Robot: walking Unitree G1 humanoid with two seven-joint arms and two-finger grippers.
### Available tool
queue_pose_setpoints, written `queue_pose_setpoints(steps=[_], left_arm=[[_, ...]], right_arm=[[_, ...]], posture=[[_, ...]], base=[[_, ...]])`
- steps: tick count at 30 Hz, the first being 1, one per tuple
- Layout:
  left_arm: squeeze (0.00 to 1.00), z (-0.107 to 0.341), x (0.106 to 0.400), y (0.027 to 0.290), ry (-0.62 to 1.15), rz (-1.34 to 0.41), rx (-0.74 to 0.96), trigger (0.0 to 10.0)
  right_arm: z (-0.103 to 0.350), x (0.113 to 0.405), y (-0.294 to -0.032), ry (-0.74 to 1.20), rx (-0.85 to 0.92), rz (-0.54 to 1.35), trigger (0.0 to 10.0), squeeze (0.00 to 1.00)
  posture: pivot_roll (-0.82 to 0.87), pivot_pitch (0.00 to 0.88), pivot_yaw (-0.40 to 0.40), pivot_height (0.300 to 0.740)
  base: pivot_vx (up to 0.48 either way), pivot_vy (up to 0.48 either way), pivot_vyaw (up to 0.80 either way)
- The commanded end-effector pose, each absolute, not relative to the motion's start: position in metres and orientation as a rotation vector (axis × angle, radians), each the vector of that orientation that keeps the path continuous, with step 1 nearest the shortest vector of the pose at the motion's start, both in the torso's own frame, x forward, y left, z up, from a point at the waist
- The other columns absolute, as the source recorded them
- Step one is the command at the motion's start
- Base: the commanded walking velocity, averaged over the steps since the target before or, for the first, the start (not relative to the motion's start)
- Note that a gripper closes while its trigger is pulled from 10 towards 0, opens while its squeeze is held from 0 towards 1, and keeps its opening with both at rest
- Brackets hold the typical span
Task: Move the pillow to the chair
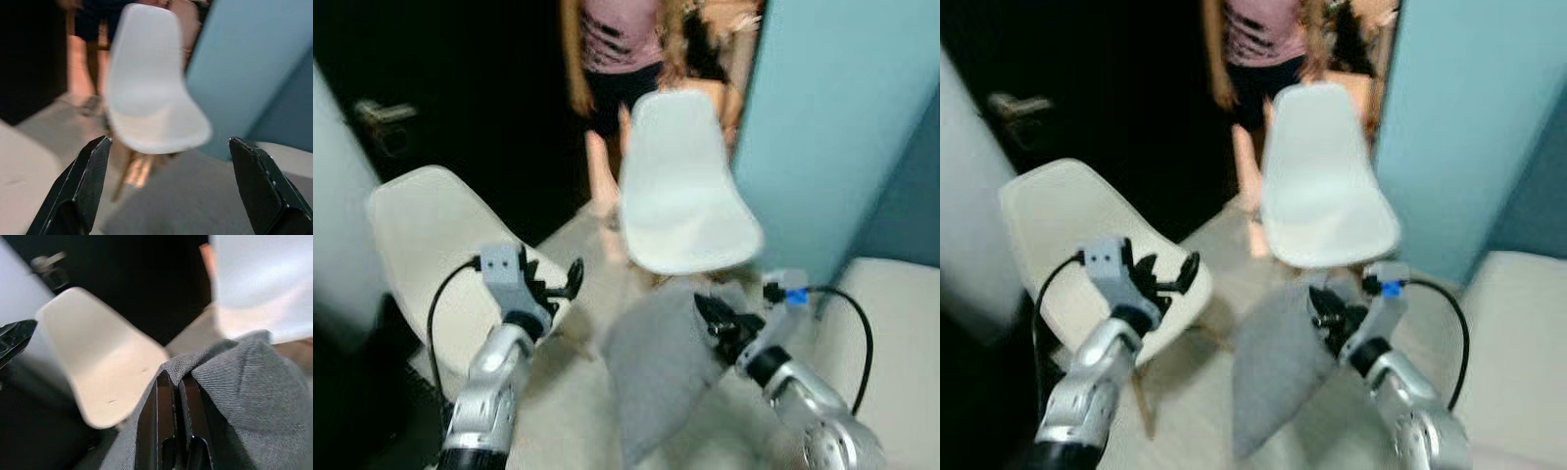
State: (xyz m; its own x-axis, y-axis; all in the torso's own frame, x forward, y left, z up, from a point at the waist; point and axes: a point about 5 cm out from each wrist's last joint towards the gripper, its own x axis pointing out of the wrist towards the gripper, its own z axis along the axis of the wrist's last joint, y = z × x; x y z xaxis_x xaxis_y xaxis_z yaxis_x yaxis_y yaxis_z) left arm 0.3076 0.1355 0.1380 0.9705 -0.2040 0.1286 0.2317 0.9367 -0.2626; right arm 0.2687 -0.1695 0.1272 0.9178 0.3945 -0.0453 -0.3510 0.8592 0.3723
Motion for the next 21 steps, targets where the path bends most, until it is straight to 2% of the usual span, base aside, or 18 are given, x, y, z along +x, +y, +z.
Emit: queue_pose_setpoints(steps=[1,3,21], left_arm=[[0.0,0.1326,0.3073,0.1425,-0.078,-0.19,-0.292,10.0],[0.0,0.1317,0.3074,0.1423,-0.067,-0.189,-0.292,10.0],[0.0,0.1343,0.3079,0.1413,-0.078,-0.186,-0.272,10.0]], right_arm=[[0.1375,0.2694,-0.1654,0.063,0.374,0.416,10.0,0.0],[0.1371,0.2684,-0.1669,0.064,0.377,0.411,10.0,0.0],[0.1389,0.269,-0.1678,0.06,0.39,0.409,10.0,0.0]], posture=[[-0.11,0.0,0.005,0.72],[-0.12,0.0,0.005,0.72],[-0.11,0.0,-0.004,0.72]], base=[[0.0,0.0,0.0],[-0.328,0.302,0.0],[0.0,0.0,0.0]])
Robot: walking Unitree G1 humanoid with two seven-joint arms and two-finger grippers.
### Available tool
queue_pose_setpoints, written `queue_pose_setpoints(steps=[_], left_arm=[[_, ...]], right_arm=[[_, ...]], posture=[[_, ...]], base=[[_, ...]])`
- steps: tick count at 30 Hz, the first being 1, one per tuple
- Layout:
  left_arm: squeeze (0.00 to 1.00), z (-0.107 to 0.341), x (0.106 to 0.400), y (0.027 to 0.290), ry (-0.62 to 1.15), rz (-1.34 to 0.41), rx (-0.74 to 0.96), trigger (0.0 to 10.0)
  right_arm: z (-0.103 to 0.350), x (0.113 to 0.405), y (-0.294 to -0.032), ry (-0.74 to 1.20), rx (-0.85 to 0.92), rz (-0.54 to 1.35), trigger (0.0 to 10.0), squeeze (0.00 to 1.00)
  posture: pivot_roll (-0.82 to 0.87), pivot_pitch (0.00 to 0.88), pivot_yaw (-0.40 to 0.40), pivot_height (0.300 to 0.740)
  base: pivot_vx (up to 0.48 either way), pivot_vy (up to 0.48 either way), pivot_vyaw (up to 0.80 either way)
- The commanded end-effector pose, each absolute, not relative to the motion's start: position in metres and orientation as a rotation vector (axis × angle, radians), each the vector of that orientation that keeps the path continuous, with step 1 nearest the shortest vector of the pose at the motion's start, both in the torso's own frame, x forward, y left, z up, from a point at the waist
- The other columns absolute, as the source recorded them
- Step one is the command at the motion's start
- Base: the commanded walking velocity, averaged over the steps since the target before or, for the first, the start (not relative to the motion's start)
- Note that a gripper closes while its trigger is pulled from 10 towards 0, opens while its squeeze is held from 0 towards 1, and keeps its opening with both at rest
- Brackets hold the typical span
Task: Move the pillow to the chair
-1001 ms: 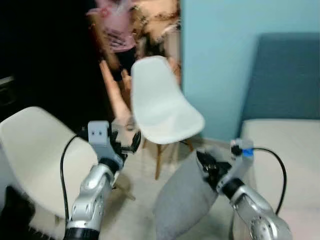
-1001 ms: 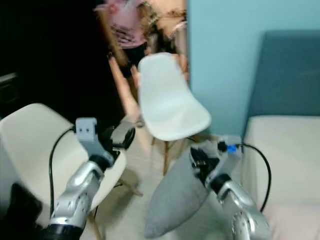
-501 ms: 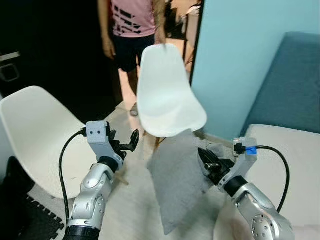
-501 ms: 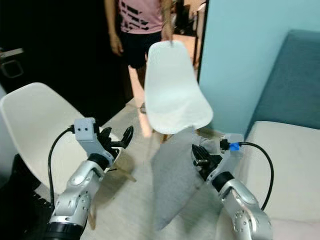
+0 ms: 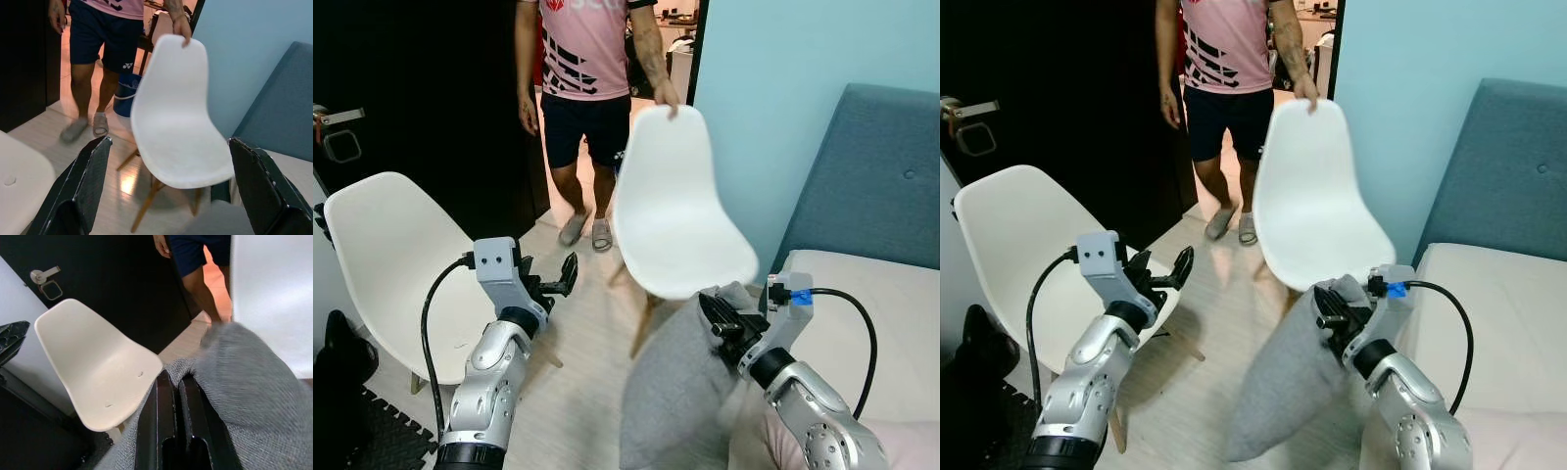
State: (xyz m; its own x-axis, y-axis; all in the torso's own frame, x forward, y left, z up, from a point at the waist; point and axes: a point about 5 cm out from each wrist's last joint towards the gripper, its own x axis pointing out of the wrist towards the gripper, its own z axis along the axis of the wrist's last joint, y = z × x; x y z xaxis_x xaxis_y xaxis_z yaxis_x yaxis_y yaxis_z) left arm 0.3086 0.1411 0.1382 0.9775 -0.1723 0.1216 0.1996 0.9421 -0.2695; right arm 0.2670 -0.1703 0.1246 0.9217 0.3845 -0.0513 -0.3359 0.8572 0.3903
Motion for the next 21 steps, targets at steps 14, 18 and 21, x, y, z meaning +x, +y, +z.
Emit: queue_pose_setpoints(steps=[14,18,21], left_arm=[[0.0,0.1348,0.3085,0.1412,-0.078,-0.193,-0.273,10.0],[0.0,0.1347,0.3087,0.1415,-0.078,-0.194,-0.275,10.0],[0.0,0.1348,0.3087,0.1415,-0.077,-0.195,-0.276,10.0]], right_arm=[[0.1388,0.2702,-0.167,0.059,0.396,0.404,10.0,0.0],[0.1387,0.2704,-0.1667,0.059,0.398,0.403,10.0,0.0],[0.1388,0.2706,-0.1668,0.06,0.402,0.402,10.0,0.0]], posture=[[-0.1,0.0,-0.002,0.72],[-0.1,0.001,-0.001,0.72],[-0.1,0.002,0.0,0.72]], base=[[0.0,0.0,0.0],[0.0,0.0,0.0],[0.0,0.0,0.0]])
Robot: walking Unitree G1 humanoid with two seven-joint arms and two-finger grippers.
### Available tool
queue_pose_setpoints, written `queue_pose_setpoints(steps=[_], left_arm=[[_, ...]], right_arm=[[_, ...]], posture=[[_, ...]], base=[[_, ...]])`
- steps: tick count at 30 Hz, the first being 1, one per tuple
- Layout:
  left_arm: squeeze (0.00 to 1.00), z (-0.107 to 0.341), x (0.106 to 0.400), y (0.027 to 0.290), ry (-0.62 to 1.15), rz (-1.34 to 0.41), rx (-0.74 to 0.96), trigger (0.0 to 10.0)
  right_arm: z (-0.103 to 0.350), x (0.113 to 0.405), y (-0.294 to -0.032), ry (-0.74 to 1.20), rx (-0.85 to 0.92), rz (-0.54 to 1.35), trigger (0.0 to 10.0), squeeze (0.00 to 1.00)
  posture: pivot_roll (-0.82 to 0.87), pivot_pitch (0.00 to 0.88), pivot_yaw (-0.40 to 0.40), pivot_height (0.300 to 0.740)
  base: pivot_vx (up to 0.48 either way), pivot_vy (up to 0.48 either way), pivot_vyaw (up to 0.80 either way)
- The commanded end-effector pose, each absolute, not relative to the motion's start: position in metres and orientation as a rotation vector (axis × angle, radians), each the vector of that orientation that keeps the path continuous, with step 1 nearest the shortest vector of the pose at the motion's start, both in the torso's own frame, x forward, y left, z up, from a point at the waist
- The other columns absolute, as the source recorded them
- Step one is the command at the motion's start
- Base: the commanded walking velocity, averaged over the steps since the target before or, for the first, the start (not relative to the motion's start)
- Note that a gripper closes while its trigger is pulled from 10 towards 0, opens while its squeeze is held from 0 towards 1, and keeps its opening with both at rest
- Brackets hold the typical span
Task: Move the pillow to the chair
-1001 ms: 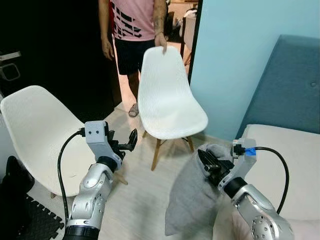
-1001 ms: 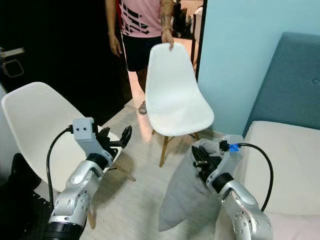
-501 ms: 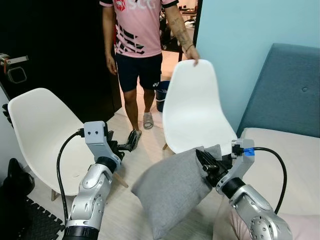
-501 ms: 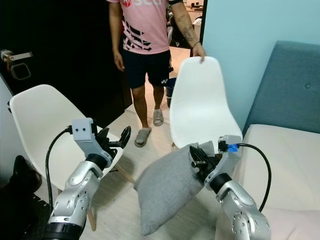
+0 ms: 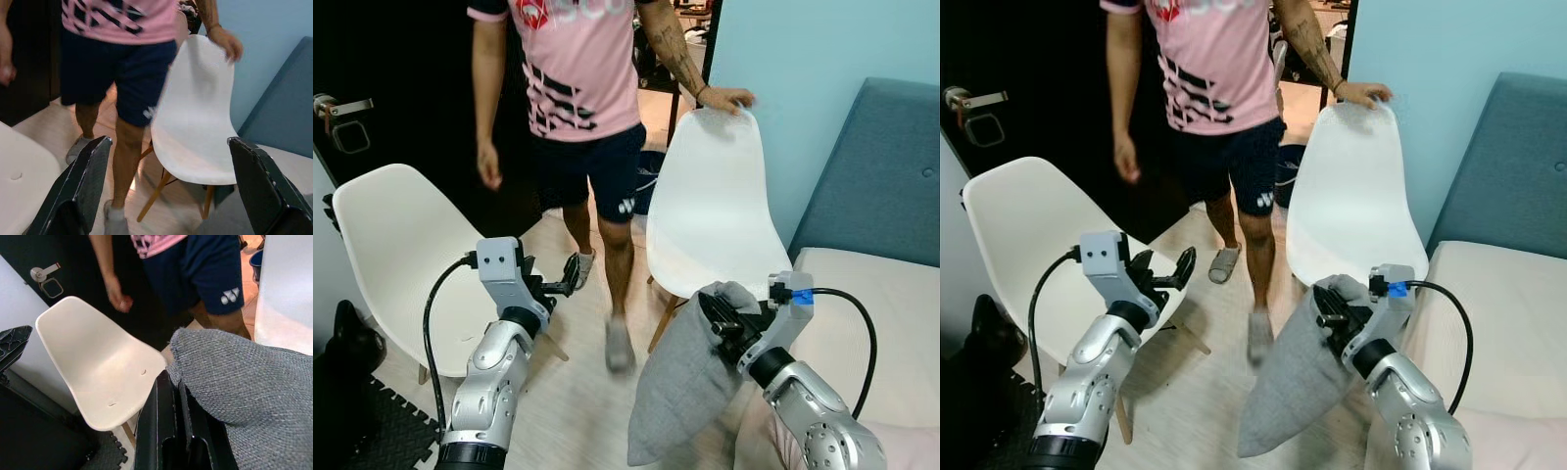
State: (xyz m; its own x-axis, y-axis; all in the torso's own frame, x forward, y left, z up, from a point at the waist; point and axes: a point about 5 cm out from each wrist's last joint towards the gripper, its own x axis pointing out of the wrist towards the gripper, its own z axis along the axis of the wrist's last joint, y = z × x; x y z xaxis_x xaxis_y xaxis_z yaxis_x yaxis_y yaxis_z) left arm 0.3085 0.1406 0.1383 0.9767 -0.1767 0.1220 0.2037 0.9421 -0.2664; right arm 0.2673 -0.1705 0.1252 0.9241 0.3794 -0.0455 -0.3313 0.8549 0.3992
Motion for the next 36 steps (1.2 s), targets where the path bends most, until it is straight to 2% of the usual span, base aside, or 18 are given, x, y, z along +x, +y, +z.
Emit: queue_pose_setpoints(steps=[1,36], left_arm=[[0.0,0.1347,0.3087,0.1415,-0.077,-0.195,-0.276,10.0],[0.0,0.1339,0.3091,0.1427,-0.067,-0.2,-0.282,10.0]], right_arm=[[0.1388,0.2705,-0.1668,0.06,0.403,0.402,10.0,0.0],[0.1382,0.2714,-0.1676,0.063,0.408,0.384,10.0,0.0]], posture=[[-0.1,0.003,0.0,0.72],[-0.1,0.006,0.002,0.72]], base=[[0.0,0.0,0.0],[0.0,0.0,0.0]])
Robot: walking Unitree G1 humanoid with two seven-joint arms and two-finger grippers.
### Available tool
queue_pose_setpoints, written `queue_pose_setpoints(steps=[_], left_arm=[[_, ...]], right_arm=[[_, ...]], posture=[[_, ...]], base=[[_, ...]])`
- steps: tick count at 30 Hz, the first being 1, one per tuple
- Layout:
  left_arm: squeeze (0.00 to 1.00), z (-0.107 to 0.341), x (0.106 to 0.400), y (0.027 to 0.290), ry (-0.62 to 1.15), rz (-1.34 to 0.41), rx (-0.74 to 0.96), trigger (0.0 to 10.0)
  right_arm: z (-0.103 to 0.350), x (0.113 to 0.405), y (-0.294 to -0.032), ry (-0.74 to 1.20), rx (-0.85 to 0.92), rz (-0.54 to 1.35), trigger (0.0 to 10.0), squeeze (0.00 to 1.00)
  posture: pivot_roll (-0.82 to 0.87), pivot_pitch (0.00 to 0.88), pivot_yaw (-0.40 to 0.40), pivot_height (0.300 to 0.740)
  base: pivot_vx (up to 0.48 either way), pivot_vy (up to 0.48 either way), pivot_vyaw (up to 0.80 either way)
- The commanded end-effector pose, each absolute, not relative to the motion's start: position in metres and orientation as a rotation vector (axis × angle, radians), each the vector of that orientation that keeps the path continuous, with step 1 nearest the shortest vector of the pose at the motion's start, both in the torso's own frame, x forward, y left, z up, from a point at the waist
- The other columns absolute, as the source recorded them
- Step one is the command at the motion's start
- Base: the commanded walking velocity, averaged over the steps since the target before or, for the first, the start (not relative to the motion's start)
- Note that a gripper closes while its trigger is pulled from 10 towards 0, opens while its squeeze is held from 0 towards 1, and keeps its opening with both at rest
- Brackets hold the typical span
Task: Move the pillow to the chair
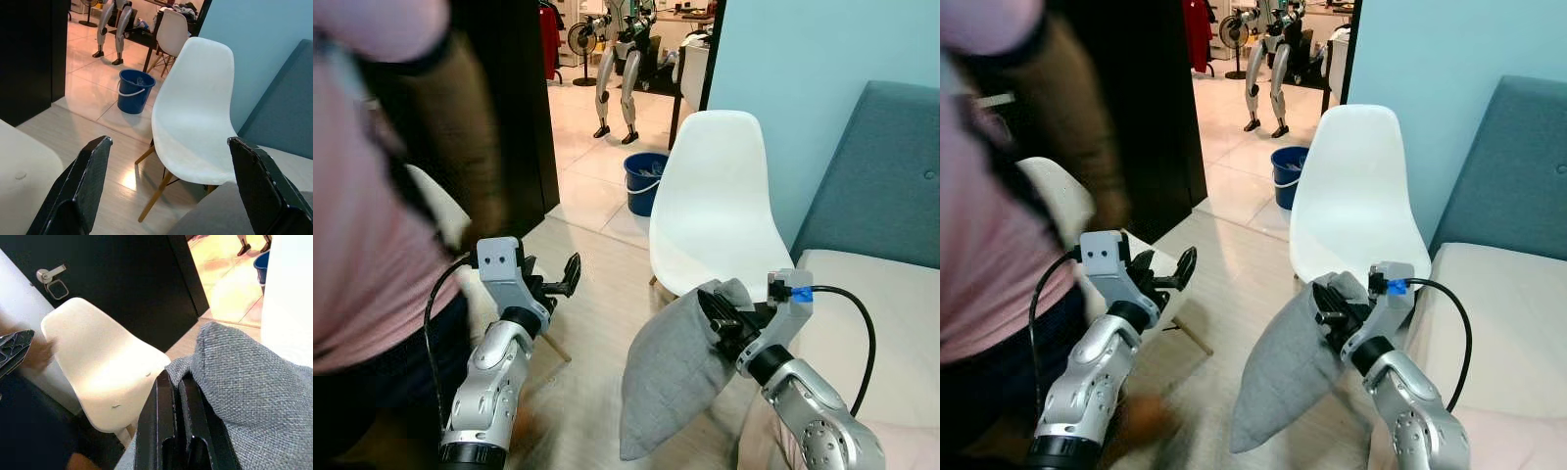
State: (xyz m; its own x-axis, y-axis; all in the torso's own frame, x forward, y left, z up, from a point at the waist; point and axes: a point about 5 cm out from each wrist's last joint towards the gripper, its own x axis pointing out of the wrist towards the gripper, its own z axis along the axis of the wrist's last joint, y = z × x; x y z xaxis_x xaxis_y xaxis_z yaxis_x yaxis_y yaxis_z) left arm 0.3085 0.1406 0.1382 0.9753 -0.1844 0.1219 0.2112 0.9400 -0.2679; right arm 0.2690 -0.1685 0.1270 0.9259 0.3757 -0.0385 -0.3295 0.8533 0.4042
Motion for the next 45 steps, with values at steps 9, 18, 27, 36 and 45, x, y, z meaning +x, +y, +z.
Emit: queue_pose_setpoints(steps=[9,18,27,36,45], left_arm=[[0.0,0.13,0.301,0.143,-0.046,-0.202,-0.246,10.0],[0.0,0.129,0.295,0.143,-0.054,-0.201,-0.223,10.0],[0.0,0.133,0.3,0.139,-0.078,-0.227,-0.205,10.0],[0.0,0.136,0.302,0.141,-0.082,-0.217,-0.219,10.0],[0.0,0.138,0.304,0.14,-0.091,-0.218,-0.212,10.0]], right_arm=[[0.139,0.266,-0.178,0.028,0.358,0.262,10.0,0.0],[0.139,0.266,-0.185,0.015,0.309,0.189,10.0,0.0],[0.141,0.27,-0.177,0.022,0.239,0.259,10.0,0.0],[0.148,0.275,-0.173,0.009,0.169,0.288,10.0,0.0],[0.161,0.281,-0.17,-0.041,0.156,0.309,10.0,0.0]], posture=[[-0.1,0.005,0.007,0.72],[-0.1,0.003,0.001,0.72],[-0.1,0.0,-0.006,0.72],[-0.11,0.0,-0.006,0.72],[-0.1,0.0,-0.007,0.72]], base=[[0.0,0.0,0.0],[0.0,0.0,0.0],[0.142,0.0,0.0],[0.358,0.0,-0.41],[0.361,0.0,-0.09]])
